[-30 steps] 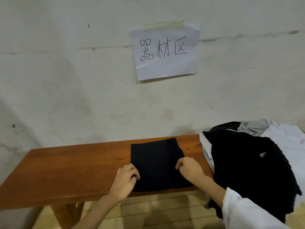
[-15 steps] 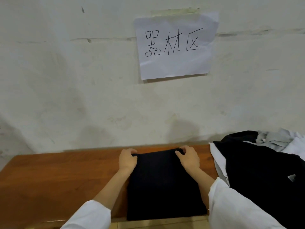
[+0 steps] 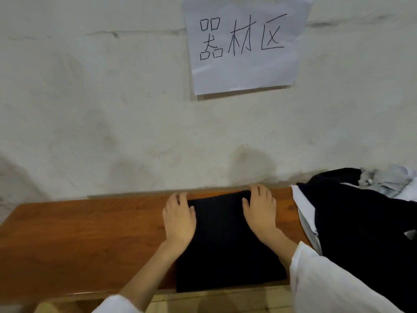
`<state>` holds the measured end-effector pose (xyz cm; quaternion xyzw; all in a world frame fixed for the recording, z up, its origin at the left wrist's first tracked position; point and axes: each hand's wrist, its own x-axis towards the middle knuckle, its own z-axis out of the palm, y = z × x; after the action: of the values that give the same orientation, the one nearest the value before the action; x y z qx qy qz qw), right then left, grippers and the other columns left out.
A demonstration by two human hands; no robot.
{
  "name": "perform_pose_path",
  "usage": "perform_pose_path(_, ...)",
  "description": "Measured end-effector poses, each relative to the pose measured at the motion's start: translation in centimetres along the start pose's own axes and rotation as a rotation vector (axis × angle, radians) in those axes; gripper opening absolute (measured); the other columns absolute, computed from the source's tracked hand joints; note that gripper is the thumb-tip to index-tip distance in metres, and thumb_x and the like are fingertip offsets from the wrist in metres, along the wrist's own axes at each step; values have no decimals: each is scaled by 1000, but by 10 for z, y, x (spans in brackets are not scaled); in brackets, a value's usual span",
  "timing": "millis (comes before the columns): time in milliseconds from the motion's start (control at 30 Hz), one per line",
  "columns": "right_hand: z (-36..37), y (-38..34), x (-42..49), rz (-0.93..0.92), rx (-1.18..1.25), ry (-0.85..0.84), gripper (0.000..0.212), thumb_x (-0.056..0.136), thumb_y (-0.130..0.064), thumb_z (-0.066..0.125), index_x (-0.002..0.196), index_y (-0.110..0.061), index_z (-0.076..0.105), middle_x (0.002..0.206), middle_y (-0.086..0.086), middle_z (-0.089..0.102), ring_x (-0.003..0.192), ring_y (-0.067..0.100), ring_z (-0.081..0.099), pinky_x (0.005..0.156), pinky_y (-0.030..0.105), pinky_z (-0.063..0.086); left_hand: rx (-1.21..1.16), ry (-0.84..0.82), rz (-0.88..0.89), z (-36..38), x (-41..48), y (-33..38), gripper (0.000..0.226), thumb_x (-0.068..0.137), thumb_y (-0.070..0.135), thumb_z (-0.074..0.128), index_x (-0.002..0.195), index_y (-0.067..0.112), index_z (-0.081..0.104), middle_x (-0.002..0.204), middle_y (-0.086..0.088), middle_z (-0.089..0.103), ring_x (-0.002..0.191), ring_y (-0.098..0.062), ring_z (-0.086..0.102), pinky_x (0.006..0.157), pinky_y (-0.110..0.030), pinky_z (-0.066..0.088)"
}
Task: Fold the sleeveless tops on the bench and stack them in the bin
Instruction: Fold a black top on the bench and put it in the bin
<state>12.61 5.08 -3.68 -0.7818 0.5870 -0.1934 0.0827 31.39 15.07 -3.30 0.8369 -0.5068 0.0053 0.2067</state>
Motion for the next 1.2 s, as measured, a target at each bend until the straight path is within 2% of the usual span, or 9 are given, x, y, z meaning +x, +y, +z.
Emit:
perform_pose_path(100, -6, -2, -32, -217, -25, 23, 39, 93, -25, 47, 129, -12, 55, 136, 6, 52, 133, 24, 43, 108, 40, 35, 136, -57, 274, 8, -38, 11, 48, 94, 39, 33, 128, 17, 59, 140, -12, 50, 131, -33, 46, 104, -49, 37)
perform_pose_path(233, -6, -9, -76, -337, -195, -148, 57, 85, -42, 33, 124, -13, 63, 128, 4, 62, 123, 22, 55, 98, 44, 44, 231, -312, 205, 16, -71, 15, 74, 95, 59, -4, 139, 28, 46, 148, -8, 40, 137, -28, 37, 110, -51, 29)
perform_pose_path(333, -2, 1, -97, -263, -230, -283, 64, 96, -50, 17, 132, -14, 55, 138, 5, 54, 132, 21, 44, 112, 39, 27, 260, -426, 220, 14, -71, 17, 87, 81, 65, -25, 151, 32, 15, 159, -7, 10, 147, -27, 8, 117, -49, 5)
perform_pose_path(433, -10, 3, -102, -280, -203, -384, 88, 87, -62, -16, 150, -13, 22, 158, 5, 17, 147, 20, 7, 117, 36, -5, 192, -521, 224, -4, -65, 20, 63, 96, 60, 13, 152, 32, 5, 160, -5, -4, 147, -25, -7, 117, -46, -4)
perform_pose_path(500, -24, -2, -94, -239, -100, -492, 70, 97, -57, 12, 152, -14, 14, 160, 4, 5, 148, 20, -2, 118, 37, -4, 99, -473, 138, -16, -64, 17, 62, 97, 52, 37, 151, 29, 19, 159, -5, 12, 147, -25, 6, 118, -44, 7)
perform_pose_path(633, -53, 2, -83, -37, 203, -420, 56, 94, -23, 53, 145, -11, 33, 154, 9, 23, 141, 26, 24, 113, 35, 27, 47, -206, -242, -43, -75, -7, 43, 89, 49, 55, 120, 19, 55, 123, -5, 54, 116, -25, 49, 97, -40, 42)
perform_pose_path(767, -66, 13, -93, 242, 336, -381, 53, 88, -20, 59, 136, -10, 37, 135, 11, 44, 116, 29, 51, 92, 36, 45, -120, -428, -363, -48, -84, -25, 42, 80, 60, 62, 85, 18, 58, 83, 3, 63, 83, -19, 64, 77, -36, 54)
perform_pose_path(1033, -65, 9, -97, 571, 455, -525, 31, 87, -26, 59, 107, -2, 57, 103, 10, 58, 98, 29, 60, 85, 37, 49, -535, -514, -440, -44, -72, -3, 23, 79, 19, 71, 96, 6, 62, 102, -10, 67, 93, -28, 63, 84, -42, 54)
perform_pose_path(1200, -70, 4, -103, 526, 567, -337, 45, 90, -23, 58, 121, 1, 36, 105, 8, 53, 99, 27, 56, 75, 33, 44, -861, -457, -509, -71, -57, 3, 37, 83, -2, 65, 111, 7, 42, 110, -14, 54, 98, -31, 60, 80, -47, 55)
